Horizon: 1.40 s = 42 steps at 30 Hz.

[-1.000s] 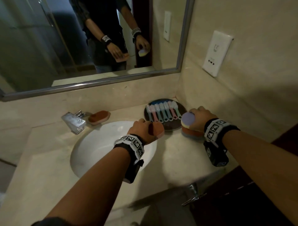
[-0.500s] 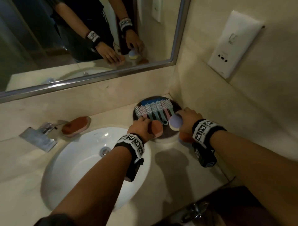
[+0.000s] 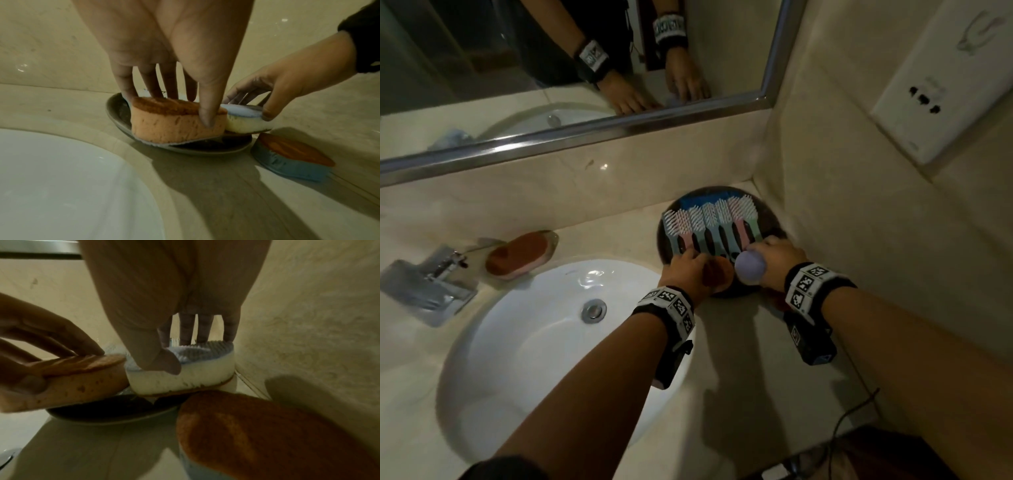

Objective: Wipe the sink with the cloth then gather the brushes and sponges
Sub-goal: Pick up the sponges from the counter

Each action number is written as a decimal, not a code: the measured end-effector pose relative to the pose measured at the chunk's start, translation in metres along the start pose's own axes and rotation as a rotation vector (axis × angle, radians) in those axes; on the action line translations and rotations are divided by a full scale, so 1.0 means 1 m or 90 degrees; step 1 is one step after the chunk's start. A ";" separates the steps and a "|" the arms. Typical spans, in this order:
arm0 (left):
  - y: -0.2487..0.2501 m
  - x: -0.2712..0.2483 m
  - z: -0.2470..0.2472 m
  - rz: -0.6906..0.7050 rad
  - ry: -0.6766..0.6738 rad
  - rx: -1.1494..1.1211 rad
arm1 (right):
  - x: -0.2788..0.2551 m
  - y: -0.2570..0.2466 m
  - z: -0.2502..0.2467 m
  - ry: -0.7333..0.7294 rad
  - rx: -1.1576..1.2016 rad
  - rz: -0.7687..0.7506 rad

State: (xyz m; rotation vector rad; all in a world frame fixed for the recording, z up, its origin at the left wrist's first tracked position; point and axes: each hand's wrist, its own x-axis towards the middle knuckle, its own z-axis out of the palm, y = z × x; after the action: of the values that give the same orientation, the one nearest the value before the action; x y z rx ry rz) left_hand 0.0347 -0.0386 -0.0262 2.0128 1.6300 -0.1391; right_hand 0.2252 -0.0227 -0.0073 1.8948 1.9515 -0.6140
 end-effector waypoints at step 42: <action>-0.222 -0.092 -0.055 -0.364 0.199 -0.117 | 0.055 -0.277 -0.042 0.011 -0.031 -0.343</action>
State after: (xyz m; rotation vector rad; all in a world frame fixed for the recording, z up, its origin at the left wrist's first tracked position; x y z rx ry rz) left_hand -0.2099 -0.0667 -0.0183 1.4374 2.2915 0.1233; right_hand -0.0515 0.0435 0.0168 1.3404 2.4766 -0.6816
